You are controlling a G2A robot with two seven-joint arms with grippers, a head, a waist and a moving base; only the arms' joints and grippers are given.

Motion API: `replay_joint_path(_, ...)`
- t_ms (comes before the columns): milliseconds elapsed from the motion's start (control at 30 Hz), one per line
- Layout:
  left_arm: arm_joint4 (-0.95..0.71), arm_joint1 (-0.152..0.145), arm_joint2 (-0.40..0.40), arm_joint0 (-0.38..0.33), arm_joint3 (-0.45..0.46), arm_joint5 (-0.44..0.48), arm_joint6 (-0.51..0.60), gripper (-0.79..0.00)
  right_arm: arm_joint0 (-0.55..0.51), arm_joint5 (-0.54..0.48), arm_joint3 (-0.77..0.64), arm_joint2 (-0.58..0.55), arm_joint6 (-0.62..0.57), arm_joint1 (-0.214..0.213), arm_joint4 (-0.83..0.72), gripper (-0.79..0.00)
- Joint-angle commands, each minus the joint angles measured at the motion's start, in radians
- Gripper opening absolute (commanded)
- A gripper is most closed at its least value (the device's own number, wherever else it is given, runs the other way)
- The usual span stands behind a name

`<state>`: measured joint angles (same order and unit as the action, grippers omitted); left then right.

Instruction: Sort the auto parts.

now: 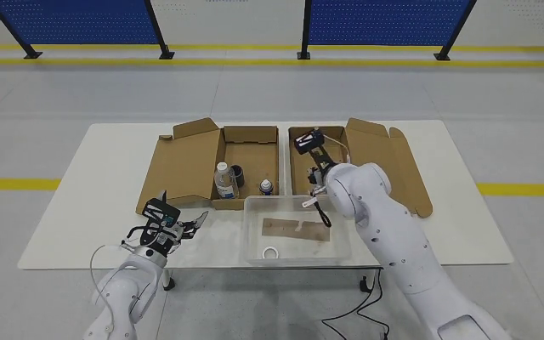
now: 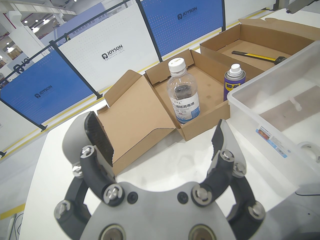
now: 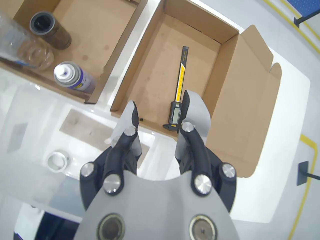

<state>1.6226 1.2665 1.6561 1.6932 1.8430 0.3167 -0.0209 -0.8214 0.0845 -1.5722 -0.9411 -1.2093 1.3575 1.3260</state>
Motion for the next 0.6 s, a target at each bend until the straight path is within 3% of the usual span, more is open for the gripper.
replay_joint_path(0,0.000,0.000,0.000,0.000,0.000,0.000,0.000,0.000,-0.008,-0.026,-0.038,0.028,-0.066,0.003,0.010,-0.434)
replay_joint_path(267,0.000,0.000,0.000,0.000,0.000,0.000,0.000,0.000,-0.025,-0.062,-0.081,0.143,-0.201,0.026,0.014,-0.440)
replay_joint_path(567,0.000,0.000,0.000,0.000,0.000,0.000,0.000,0.000,-0.063,-0.078,0.002,0.213,-0.178,0.053,-0.080,-0.468)
